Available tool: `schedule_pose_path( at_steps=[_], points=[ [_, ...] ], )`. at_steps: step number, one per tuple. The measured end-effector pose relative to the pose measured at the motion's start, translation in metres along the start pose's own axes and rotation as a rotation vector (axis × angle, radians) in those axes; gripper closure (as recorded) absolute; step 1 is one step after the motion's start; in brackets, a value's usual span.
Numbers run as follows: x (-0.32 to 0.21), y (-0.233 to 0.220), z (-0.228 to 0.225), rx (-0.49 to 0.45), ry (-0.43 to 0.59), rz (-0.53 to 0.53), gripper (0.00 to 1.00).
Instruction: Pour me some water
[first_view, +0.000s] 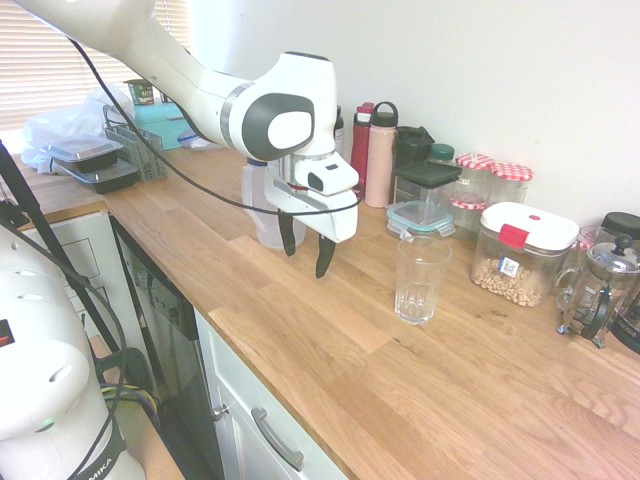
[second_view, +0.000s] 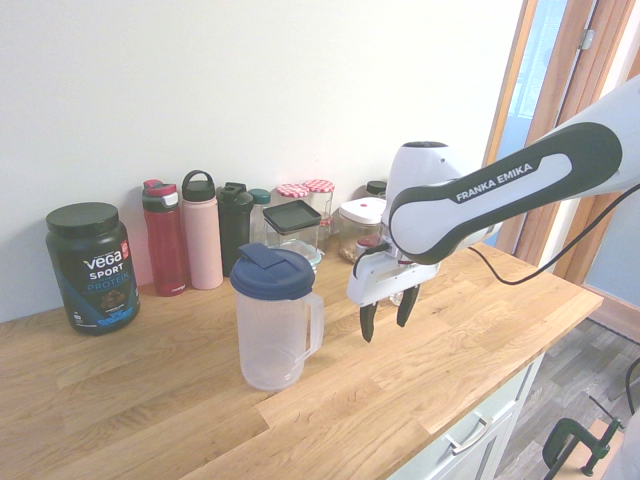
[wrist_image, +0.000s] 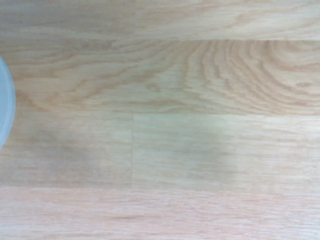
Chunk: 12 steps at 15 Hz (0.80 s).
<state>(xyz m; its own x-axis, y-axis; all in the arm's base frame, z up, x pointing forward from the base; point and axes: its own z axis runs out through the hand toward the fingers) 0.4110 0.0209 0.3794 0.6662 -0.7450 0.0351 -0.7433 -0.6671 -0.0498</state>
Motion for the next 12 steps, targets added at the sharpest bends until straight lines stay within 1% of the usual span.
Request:
schedule_pose_path(
  at_steps=[4,6,9,12],
  points=[
    [-0.002,-0.002,-0.006,0.014,0.015,-0.01,0.0],
    [-0.016,-0.004,-0.028,0.058,0.045,-0.03,0.0],
    [-0.061,-0.004,-0.078,0.127,0.097,-0.093,0.0],
    [-0.128,-0.011,-0.12,0.188,0.168,-0.163,0.0]
  ],
)
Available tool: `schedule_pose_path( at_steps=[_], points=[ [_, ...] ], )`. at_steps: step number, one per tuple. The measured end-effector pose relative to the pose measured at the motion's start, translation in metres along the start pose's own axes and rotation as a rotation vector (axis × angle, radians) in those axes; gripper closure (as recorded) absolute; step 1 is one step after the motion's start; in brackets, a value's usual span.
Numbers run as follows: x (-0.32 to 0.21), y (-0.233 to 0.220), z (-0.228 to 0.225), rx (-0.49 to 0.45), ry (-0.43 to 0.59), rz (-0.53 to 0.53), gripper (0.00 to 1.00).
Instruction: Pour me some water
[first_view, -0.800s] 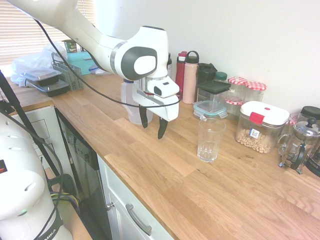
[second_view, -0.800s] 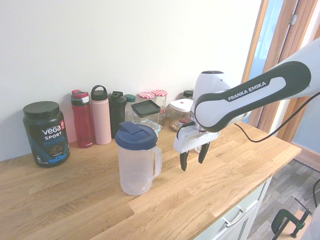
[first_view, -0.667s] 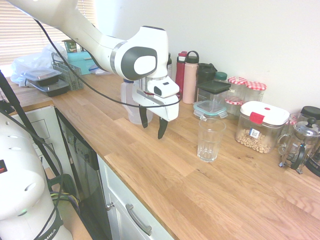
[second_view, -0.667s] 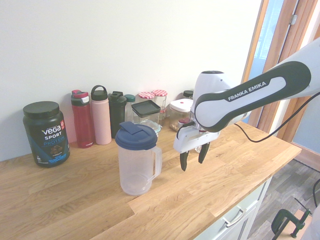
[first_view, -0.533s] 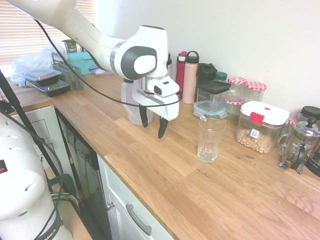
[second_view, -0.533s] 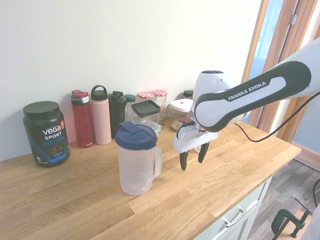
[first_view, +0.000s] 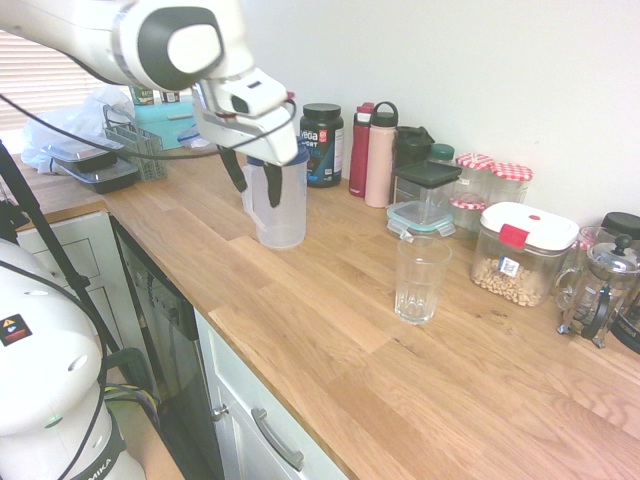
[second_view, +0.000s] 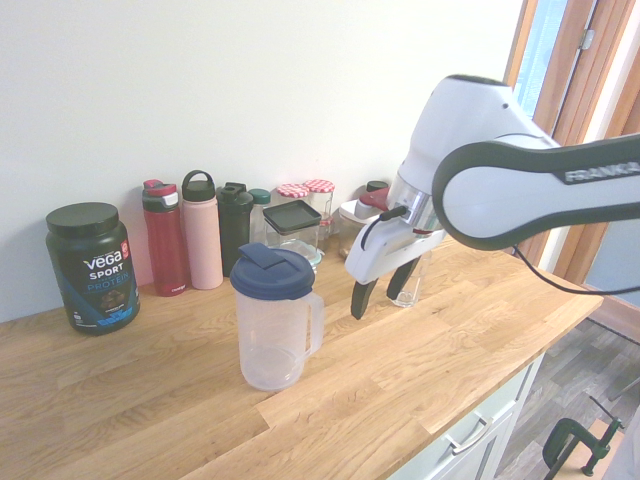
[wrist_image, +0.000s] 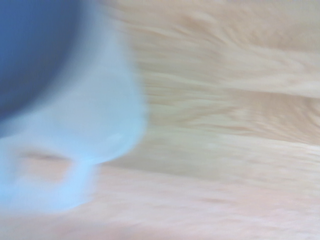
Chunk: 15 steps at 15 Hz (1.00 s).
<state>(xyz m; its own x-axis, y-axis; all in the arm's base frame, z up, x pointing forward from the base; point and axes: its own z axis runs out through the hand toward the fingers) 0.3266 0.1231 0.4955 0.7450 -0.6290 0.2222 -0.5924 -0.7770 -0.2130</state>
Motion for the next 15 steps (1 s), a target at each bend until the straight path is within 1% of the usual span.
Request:
schedule_pose_path(
  at_steps=[2,4,6,8,9,13,15],
  points=[
    [-0.032,-0.021,-0.016,0.042,0.068,-0.041,0.0],
    [-0.046,-0.037,-0.012,0.064,0.11,-0.058,0.0],
    [-0.04,-0.05,0.006,0.072,0.117,-0.055,0.0],
    [-0.022,-0.059,0.026,0.06,0.114,-0.041,0.0],
    [-0.015,-0.064,0.034,0.053,0.108,-0.033,1.0],
    [-0.009,-0.076,0.056,0.042,0.07,-0.04,1.0],
    [-0.009,-0.077,0.064,0.037,0.071,-0.048,1.0]
  ],
)
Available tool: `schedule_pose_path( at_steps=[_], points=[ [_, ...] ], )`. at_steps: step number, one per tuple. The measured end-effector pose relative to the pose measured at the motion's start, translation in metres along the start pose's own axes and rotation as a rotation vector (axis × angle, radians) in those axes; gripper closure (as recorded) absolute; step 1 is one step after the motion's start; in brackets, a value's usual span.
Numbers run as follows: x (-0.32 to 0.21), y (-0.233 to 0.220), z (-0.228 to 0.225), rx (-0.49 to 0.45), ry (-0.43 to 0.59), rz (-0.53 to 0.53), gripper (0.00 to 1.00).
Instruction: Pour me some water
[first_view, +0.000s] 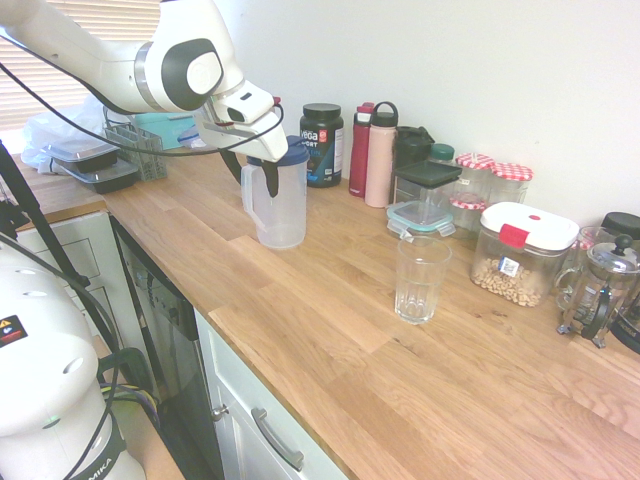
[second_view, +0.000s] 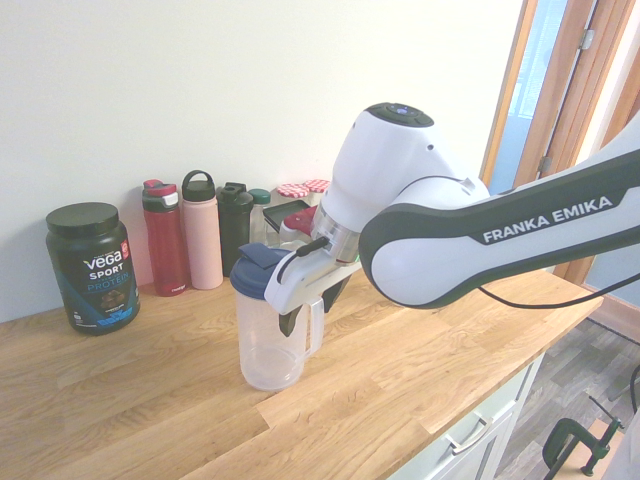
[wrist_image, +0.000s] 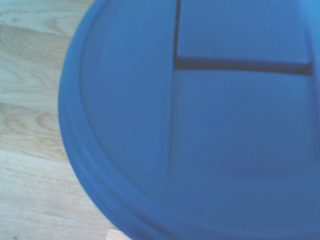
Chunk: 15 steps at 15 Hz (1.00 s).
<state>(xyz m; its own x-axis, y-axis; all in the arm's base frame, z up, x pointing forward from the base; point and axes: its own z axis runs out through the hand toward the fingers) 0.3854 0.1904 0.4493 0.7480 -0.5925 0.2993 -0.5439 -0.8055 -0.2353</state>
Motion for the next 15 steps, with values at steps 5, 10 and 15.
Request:
schedule_pose_path(
  at_steps=[5,10,15],
  points=[
    [0.002,-0.0055,0.0048,-0.007,0.018,-0.02,1.0],
    [0.0018,-0.0088,0.0035,-0.016,0.027,-0.041,1.0],
    [0.0008,-0.0092,0.0031,-0.021,0.027,-0.046,1.0]
  ],
)
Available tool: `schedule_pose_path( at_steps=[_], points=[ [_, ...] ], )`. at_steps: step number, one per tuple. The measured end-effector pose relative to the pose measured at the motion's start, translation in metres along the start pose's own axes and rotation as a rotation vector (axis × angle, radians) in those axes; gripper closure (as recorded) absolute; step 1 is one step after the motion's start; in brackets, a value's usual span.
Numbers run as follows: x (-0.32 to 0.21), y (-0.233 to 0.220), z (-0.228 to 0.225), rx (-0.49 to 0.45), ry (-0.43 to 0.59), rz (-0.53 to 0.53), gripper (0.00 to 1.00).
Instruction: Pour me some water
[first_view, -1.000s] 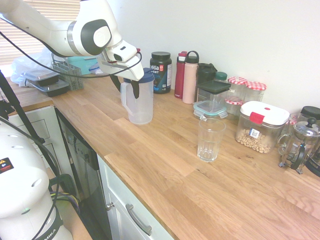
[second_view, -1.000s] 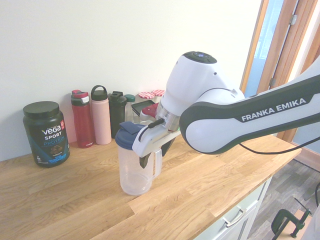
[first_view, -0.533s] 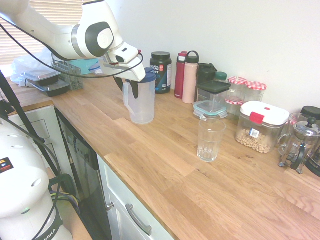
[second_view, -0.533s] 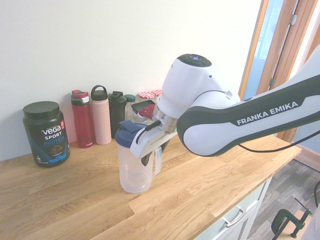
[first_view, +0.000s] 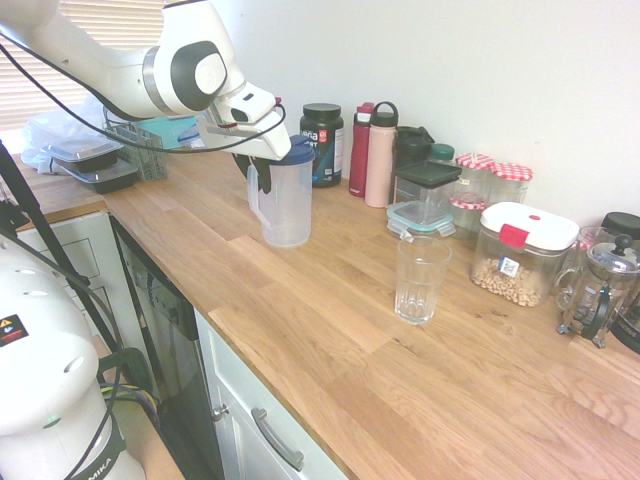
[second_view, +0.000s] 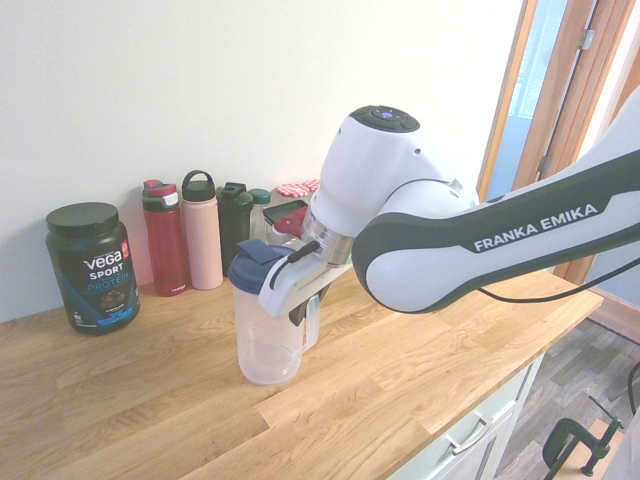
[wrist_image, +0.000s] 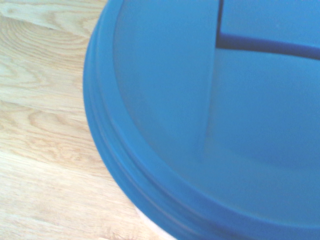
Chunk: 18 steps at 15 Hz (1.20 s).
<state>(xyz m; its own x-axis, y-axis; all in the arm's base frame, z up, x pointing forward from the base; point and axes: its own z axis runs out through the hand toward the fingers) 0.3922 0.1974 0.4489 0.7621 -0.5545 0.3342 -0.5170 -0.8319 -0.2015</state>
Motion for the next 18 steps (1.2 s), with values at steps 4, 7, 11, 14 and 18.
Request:
schedule_pose_path(
  at_steps=[4,7,11,14,18],
  points=[
    [0.002,0.006,-0.011,-0.011,-0.002,0.014,1.0],
    [-0.004,0.025,-0.045,-0.009,0.01,0.042,1.0],
    [-0.012,0.085,-0.089,-0.047,0.005,0.02,1.0],
    [0.008,0.157,-0.115,-0.059,-0.027,-0.027,1.0],
    [0.037,0.246,-0.151,-0.006,-0.039,-0.135,1.0]
  ],
)
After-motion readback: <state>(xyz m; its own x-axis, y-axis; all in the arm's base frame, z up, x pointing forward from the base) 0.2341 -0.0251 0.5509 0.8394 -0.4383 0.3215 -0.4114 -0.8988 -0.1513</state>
